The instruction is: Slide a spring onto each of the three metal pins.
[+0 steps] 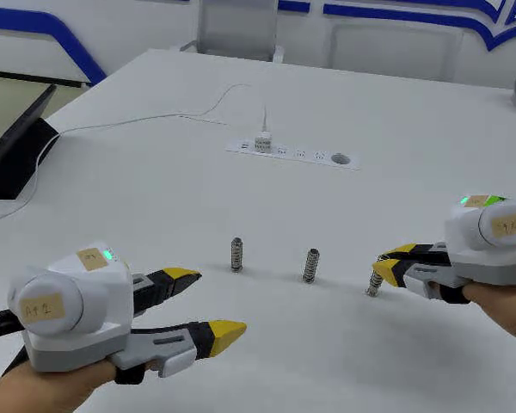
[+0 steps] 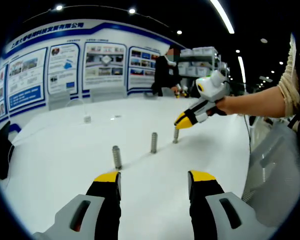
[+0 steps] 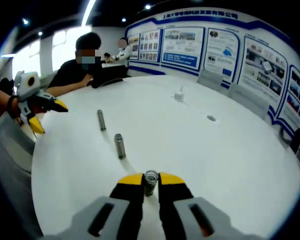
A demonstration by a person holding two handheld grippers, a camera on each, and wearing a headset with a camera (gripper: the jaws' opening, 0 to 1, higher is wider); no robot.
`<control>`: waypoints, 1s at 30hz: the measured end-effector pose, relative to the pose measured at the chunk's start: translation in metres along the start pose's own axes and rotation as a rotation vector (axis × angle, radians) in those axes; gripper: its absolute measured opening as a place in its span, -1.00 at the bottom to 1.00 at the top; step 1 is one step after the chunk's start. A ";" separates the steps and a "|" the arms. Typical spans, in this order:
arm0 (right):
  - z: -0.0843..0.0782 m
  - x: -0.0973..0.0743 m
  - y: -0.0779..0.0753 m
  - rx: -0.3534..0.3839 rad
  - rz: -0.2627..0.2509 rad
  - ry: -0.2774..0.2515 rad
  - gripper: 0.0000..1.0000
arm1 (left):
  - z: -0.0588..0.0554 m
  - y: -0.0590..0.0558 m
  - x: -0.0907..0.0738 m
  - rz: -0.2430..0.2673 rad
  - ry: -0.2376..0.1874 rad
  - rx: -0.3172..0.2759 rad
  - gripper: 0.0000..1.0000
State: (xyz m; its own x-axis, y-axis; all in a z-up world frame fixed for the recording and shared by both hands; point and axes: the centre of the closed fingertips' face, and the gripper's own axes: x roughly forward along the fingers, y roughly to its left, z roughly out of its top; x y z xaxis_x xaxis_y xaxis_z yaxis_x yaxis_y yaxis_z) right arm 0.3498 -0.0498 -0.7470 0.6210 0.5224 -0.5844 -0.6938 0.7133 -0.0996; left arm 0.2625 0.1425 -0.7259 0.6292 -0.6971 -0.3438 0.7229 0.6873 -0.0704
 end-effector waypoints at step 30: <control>-0.012 0.007 0.002 0.007 -0.005 0.021 -0.73 | 0.002 0.003 0.000 0.007 -0.004 0.002 0.11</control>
State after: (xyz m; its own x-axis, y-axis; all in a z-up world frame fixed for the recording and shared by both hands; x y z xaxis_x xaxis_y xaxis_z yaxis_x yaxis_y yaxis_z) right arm 0.3481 -0.0505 -0.7610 0.6162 0.5092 -0.6008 -0.6882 0.7191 -0.0964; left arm 0.2653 0.1446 -0.7238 0.6356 -0.6927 -0.3408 0.7188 0.6921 -0.0661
